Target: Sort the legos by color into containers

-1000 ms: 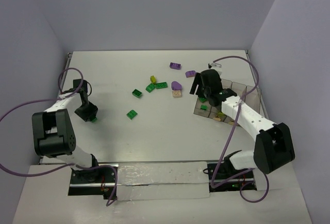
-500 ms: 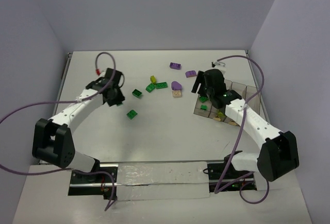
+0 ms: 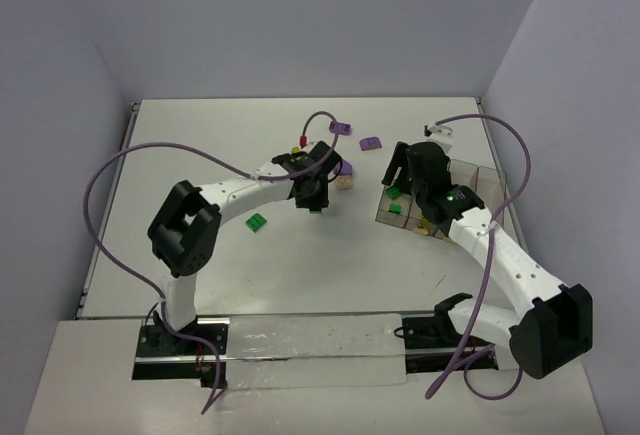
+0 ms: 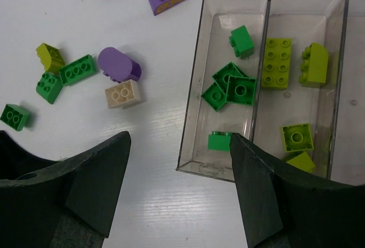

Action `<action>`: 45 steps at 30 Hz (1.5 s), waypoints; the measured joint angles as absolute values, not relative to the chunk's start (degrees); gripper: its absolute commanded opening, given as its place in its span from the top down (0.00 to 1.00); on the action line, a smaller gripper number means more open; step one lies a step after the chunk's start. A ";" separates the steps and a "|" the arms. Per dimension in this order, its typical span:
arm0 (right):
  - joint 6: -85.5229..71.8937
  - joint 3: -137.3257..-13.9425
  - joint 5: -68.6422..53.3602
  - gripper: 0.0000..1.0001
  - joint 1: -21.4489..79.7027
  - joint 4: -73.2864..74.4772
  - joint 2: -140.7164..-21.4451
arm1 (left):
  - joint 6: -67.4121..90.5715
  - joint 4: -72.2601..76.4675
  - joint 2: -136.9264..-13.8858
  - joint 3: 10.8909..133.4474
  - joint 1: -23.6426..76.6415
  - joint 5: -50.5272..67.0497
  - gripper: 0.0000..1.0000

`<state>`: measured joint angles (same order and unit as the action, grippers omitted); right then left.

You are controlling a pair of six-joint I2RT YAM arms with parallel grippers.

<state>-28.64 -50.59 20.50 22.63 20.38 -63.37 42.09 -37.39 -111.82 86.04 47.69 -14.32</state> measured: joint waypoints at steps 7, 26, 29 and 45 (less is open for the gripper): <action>-28.62 -50.41 22.37 0.22 22.63 22.07 -62.46 | 41.39 -36.34 -117.10 87.72 48.66 -12.05 0.14; -25.54 -51.44 16.76 0.20 33.54 21.72 -69.19 | 41.56 -39.35 -91.19 81.82 33.86 -15.21 0.01; -24.68 -53.61 14.88 0.18 38.88 20.82 -77.39 | 41.51 -40.38 -83.87 76.16 26.92 -16.85 0.01; -31.62 -67.24 11.71 0.26 42.99 21.27 -104.89 | 41.31 -39.99 -82.49 64.99 23.90 -16.18 0.01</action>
